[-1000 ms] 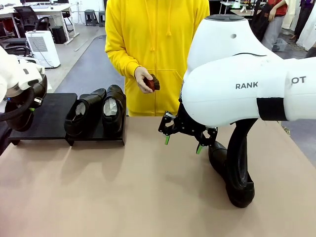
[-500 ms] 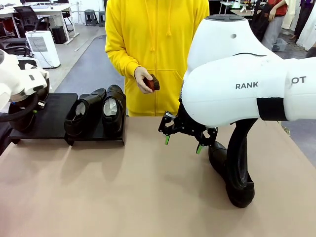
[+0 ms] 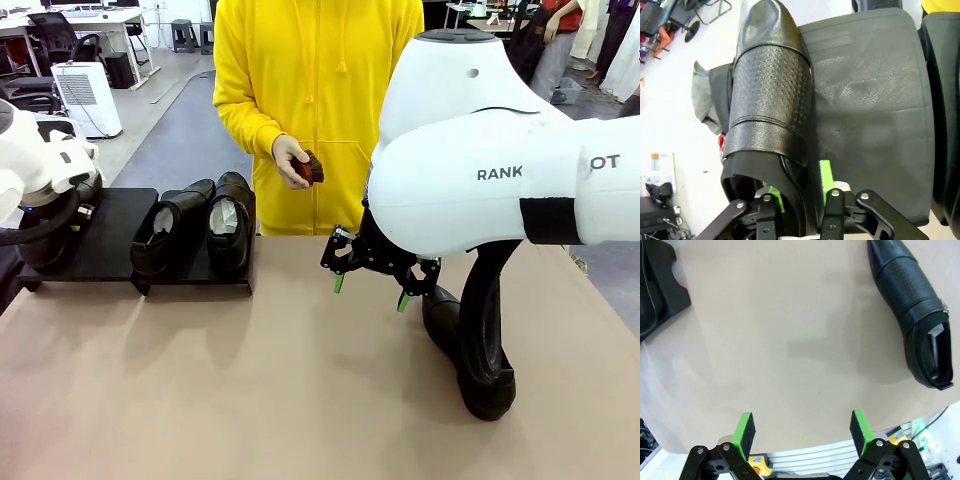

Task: Organize the shoes by placing them on the stand.
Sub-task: Place the Shoe from the middle of the table onto the Shoes Stand, then pick up one Shoe and place it in the middle of the table.

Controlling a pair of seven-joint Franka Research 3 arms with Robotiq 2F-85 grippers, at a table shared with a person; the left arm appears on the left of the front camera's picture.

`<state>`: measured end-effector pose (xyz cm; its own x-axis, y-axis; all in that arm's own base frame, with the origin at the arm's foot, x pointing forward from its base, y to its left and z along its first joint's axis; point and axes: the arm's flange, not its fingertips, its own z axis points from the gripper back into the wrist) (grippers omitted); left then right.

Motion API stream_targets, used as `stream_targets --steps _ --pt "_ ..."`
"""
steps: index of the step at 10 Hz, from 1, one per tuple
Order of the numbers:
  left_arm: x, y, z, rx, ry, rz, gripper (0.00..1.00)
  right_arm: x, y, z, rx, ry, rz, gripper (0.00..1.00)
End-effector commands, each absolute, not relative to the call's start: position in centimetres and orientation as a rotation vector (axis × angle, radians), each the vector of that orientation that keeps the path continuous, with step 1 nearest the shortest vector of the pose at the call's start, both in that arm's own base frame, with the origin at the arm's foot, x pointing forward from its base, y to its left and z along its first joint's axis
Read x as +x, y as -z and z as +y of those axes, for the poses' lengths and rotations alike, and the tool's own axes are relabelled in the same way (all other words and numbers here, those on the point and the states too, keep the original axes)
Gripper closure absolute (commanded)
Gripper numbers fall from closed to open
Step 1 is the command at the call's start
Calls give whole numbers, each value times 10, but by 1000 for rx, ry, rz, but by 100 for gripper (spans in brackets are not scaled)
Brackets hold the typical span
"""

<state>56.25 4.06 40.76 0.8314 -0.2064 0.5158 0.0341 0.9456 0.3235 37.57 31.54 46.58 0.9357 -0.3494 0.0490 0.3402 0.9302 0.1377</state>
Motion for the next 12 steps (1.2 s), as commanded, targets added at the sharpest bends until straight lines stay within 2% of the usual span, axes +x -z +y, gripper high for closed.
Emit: stream_targets --steps 1,4,5,12 --pt "561 -422 40 319 99 -598 51 379 -469 316 132 342 -67 0" --pt "546 -458 44 295 -28 -662 51 379 -469 316 132 342 -67 0" --pt "559 -430 42 311 87 -615 51 379 -469 316 132 342 -67 0" --pt "559 -430 42 311 87 -615 51 379 -469 316 132 342 -67 0"
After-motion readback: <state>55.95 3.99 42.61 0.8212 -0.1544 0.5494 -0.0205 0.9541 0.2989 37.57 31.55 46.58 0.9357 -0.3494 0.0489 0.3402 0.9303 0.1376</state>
